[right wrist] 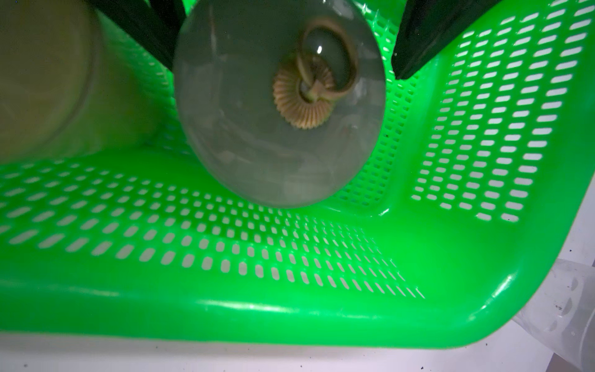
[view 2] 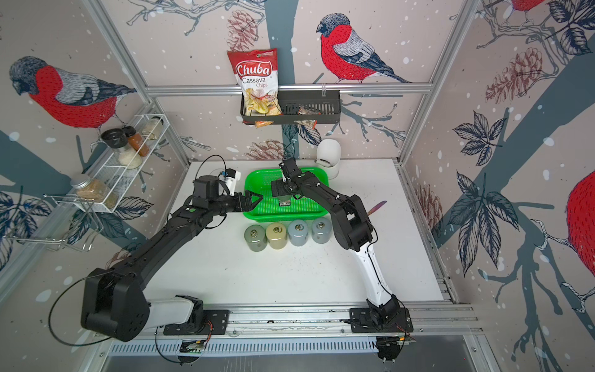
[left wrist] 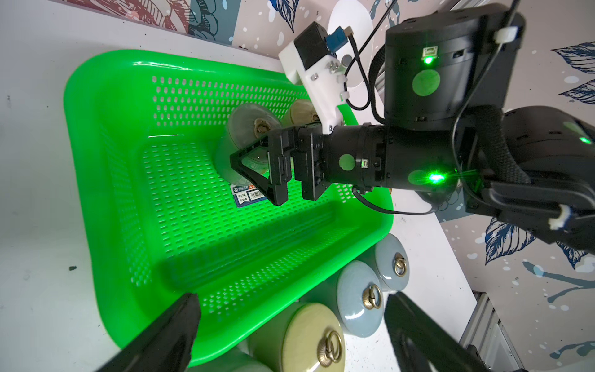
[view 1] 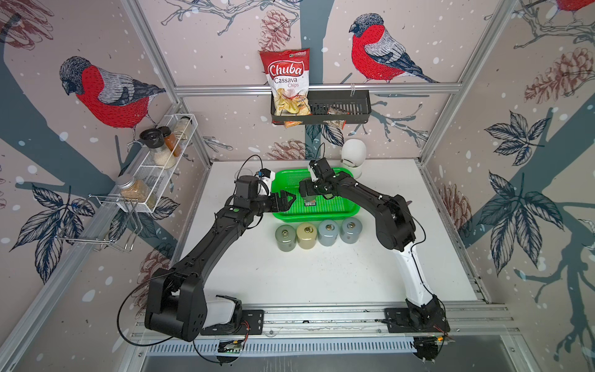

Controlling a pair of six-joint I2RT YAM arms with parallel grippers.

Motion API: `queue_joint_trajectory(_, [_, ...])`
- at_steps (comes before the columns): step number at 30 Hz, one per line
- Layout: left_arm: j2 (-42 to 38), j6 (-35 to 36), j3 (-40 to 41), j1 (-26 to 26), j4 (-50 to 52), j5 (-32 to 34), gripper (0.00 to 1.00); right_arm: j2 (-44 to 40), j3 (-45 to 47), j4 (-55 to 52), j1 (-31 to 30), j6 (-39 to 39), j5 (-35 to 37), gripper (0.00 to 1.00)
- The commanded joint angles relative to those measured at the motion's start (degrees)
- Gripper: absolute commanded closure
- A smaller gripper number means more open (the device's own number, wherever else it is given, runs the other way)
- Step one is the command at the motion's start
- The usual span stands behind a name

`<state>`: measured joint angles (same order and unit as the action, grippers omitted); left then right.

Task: Take the tea canister out of the basket
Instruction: Pick up the tea canister from the basket.

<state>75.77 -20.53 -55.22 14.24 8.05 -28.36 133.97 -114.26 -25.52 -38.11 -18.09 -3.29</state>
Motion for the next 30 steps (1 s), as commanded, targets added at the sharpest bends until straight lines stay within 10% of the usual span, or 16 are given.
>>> queue_joint_trajectory(1, [0.3,1.2,-0.8,-0.3,-0.5,-0.5,0.06,1.2,-1.6,2.6,-0.1,1.5,0.5,0.00])
queue_joint_trajectory(22, [2.5,2.7,-3.8,-1.1,0.8,-1.0,0.06,7.3,-9.7,2.7,-2.4,5.5,7.6,0.00])
queue_joint_trajectory(30, [1.6,2.5,-3.9,-1.4,1.1,-1.2,0.06,7.4,-10.3,2.1,-2.6,5.7,7.9,0.25])
